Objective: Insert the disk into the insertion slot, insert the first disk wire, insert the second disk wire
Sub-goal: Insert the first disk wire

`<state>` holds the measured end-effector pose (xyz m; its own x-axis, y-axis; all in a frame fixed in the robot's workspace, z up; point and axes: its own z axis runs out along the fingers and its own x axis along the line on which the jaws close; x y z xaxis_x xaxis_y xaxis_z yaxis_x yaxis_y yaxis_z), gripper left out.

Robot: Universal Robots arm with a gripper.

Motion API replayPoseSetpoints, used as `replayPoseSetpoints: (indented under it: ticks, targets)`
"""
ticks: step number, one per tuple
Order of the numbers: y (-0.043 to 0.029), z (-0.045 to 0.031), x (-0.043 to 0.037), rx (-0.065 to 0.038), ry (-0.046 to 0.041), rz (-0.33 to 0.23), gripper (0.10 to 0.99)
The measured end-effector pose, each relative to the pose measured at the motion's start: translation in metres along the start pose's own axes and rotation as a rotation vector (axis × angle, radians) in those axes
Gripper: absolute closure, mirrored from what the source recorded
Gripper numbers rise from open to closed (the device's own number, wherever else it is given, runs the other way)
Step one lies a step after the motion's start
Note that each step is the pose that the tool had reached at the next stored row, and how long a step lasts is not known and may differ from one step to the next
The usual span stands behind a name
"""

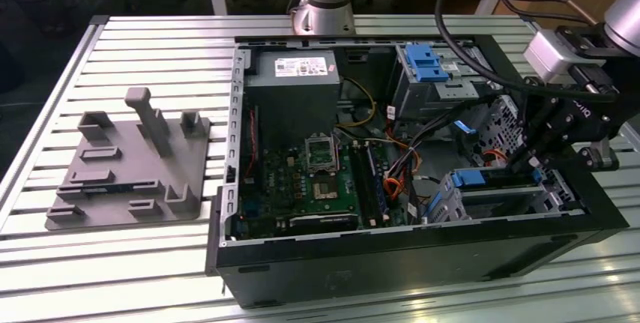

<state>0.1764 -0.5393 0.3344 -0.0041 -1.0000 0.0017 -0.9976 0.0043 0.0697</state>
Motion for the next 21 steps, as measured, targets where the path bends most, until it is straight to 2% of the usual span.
replayPoseSetpoints:
  ticks: [21]
  targets:
    - [-0.0022, 0.0030, 0.0000, -0.002, 0.0012, -0.005, 0.918]
